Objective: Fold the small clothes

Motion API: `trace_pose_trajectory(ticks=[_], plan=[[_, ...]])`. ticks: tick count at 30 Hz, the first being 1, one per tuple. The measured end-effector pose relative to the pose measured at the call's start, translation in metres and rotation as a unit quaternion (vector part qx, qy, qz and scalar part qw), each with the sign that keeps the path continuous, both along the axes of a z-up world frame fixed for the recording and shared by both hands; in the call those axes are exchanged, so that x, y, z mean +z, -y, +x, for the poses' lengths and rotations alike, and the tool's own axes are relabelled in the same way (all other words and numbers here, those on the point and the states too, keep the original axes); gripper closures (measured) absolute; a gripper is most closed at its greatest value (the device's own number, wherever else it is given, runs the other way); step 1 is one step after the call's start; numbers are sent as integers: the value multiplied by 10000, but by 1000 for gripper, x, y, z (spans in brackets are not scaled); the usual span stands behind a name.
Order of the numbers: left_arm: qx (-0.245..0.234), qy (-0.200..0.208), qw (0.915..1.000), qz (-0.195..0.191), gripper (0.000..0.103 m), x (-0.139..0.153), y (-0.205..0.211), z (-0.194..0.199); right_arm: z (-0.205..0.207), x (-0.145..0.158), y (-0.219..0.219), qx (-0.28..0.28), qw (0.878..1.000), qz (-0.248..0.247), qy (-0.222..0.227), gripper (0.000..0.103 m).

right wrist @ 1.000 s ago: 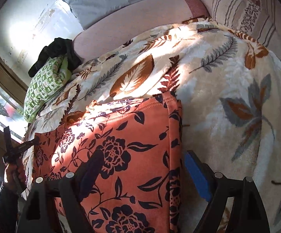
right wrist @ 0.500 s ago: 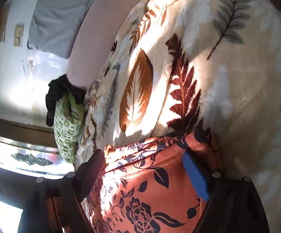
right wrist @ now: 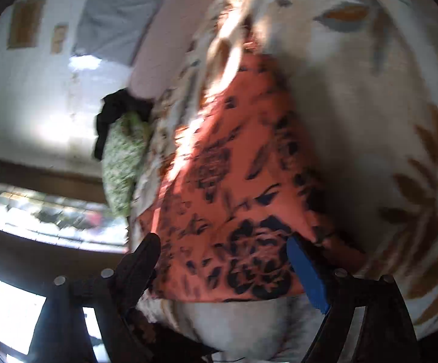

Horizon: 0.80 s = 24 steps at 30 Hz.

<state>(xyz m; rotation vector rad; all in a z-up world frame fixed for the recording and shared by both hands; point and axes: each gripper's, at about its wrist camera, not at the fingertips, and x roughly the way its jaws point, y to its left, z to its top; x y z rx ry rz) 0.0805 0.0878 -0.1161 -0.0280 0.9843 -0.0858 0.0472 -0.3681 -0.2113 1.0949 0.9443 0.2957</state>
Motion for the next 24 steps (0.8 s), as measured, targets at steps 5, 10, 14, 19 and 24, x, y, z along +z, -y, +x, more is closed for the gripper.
trace_pose_trajectory(ticks=[5,10,14,19,24], plan=[[-30,565,9983,-156,29,32,-11,-34,-26,35,-7,-25,9965,317,774,19],[454,-271,9985,-130,26,-20,-35,-20,-19,14,-17,66,9982,-106,593,16],[576,319,9975,-244,26,18,-39,-36,-32,10,1,-358,9965,367,660,18],[527,576,9966,-254,26,39,-29,-41,-40,22,-4,-181,9923,658,1036,17],[248,533,9981,-179,26,34,-8,-31,-22,34,-37,408,9888,892,1124,17]])
